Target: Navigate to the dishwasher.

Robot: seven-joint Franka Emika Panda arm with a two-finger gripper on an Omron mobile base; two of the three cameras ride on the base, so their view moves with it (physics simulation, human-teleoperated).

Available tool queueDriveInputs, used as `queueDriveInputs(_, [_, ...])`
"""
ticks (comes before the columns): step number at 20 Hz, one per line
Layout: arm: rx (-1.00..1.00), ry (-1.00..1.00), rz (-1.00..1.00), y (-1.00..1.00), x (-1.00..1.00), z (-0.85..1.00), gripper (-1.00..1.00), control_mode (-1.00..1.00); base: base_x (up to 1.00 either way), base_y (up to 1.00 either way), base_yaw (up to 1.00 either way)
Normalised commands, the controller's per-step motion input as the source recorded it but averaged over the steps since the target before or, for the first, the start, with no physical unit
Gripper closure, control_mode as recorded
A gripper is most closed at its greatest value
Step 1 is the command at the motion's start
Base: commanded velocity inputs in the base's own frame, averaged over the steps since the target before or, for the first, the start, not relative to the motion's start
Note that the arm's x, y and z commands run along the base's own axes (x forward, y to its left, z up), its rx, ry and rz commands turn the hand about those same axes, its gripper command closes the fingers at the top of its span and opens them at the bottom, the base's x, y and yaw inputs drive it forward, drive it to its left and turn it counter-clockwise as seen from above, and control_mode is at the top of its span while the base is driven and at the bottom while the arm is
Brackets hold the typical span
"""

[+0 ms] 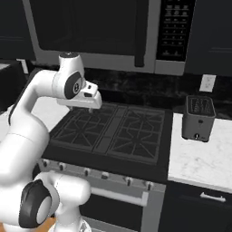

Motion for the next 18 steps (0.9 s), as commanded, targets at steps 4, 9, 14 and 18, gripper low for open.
queueDriveInputs(4, [0.00,0.00,0.00,0.00,0.00,0.00,-1.00,1.00,0.00,0.33,0.50])
queueDriveInputs(9, [0.00,0.00,0.00,0.00,0.00,0.00,-1.00,1.00,-0.05,0.41,0.66])
queueDriveInputs(14, [0.00,0.00,0.00,0.00,0.00,0.00,-1.00,1.00,-0.32,0.37,0.73])
queueDriveInputs(18, [0.00,0.00,0.00,0.00,0.00,0.00,-1.00,1.00,-0.42,0.22,0.71])
